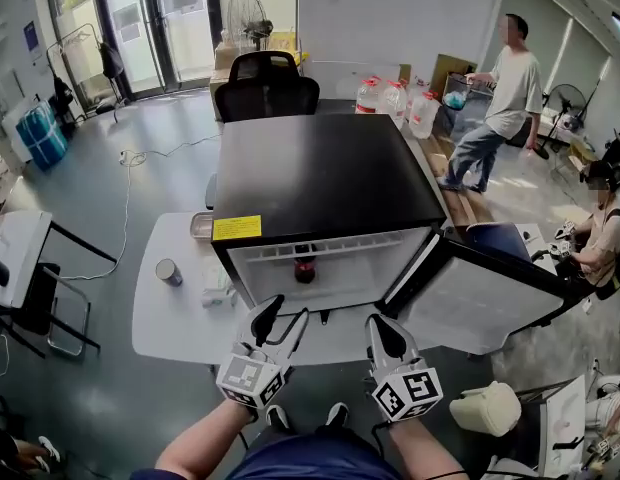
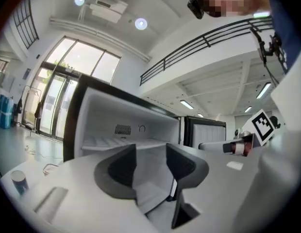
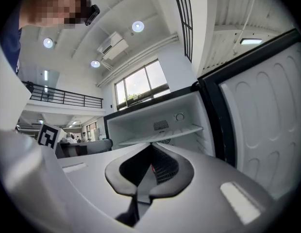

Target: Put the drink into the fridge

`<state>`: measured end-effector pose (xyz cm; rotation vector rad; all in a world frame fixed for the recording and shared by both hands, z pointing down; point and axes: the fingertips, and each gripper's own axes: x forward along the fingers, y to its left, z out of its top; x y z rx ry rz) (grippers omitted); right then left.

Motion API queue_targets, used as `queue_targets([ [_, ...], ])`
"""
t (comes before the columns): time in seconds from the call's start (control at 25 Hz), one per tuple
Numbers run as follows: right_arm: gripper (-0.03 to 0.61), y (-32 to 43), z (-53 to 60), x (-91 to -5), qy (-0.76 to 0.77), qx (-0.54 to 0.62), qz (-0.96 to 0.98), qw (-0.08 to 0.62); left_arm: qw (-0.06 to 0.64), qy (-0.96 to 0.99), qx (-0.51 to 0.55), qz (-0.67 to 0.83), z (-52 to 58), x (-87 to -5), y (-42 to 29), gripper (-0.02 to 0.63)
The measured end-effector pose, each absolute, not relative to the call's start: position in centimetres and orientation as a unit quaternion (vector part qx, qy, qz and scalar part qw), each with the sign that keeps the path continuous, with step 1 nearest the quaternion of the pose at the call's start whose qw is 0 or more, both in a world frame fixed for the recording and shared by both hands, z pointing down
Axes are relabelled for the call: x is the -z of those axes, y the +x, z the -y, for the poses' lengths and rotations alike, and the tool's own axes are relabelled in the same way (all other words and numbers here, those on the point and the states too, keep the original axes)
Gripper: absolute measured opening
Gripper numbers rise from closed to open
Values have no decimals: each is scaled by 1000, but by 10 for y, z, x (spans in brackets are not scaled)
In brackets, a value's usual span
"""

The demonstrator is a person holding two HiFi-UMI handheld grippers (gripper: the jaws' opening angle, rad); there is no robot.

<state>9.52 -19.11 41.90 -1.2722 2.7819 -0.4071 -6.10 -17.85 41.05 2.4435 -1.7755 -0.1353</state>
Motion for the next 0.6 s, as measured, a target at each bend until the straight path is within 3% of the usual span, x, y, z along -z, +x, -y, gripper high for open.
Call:
queue_targets([
  [0.08, 6, 91, 194, -404, -408, 120, -904, 42, 45, 802, 67, 592, 170, -390, -71, 74],
  [0.16, 6, 85, 194, -387, -403, 108, -907, 53, 37, 799, 75, 596, 161, -375, -77, 12],
  [0.6, 6, 52, 173, -350, -367, 45, -927, 67, 11, 768, 72, 636, 127, -359, -115, 5],
])
